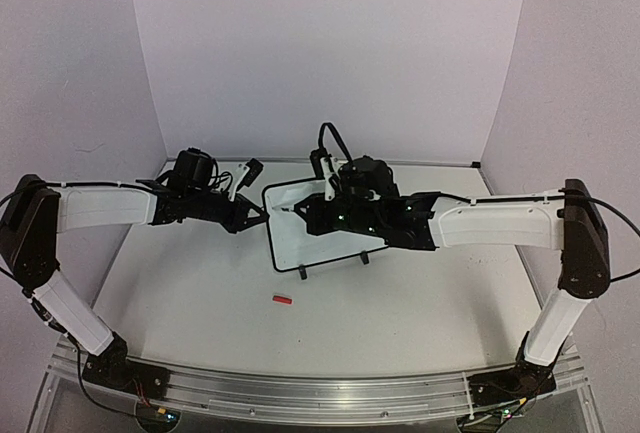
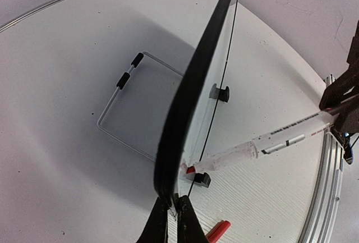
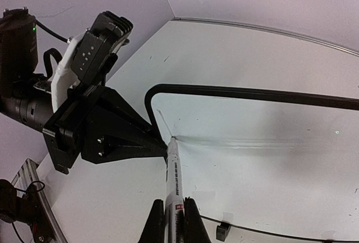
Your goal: Write a sentence on the whiteboard
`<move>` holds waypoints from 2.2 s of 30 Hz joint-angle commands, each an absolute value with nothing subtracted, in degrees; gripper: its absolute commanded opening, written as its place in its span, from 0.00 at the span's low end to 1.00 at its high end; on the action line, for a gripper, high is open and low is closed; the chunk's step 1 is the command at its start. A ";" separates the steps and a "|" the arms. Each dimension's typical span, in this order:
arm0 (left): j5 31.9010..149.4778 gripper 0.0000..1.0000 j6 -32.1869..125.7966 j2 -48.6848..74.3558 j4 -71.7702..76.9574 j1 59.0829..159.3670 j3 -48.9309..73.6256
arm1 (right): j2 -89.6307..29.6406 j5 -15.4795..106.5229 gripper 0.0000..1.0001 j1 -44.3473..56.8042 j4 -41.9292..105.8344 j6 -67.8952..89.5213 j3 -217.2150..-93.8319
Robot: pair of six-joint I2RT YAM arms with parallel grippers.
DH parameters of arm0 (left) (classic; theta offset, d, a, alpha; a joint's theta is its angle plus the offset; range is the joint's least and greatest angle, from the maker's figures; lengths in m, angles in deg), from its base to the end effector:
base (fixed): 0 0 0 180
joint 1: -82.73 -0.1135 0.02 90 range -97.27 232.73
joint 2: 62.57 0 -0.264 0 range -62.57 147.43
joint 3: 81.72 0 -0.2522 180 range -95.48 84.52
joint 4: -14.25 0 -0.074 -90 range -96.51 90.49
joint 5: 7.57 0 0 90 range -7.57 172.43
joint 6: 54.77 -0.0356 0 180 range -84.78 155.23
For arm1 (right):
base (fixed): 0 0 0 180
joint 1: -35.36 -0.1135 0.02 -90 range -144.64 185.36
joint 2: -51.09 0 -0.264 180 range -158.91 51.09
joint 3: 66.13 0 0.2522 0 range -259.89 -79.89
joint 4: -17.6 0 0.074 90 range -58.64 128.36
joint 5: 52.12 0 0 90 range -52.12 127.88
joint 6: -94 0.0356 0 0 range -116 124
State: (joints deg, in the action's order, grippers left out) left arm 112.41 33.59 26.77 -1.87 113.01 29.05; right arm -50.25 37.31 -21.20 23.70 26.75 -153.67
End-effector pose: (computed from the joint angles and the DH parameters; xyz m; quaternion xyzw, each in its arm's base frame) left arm 0.2832 -0.1860 0.2288 0.3494 0.7962 -0.3316 0.3662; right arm 0.2317 0.3502 0.2749 -0.2353 0.7841 0.3634 0.4447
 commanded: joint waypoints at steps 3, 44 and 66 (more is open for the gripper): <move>110.11 0.00 30.82 27.30 -3.54 113.14 26.95 | -49.51 34.28 0.00 -21.10 23.03 25.86 -155.15; 109.76 0.00 30.56 27.75 -3.82 113.15 26.97 | -47.04 32.69 0.00 -21.09 19.34 24.82 -154.94; 109.50 0.00 30.29 27.14 -4.15 113.23 26.95 | -46.65 31.94 0.00 -21.15 22.57 26.72 -151.58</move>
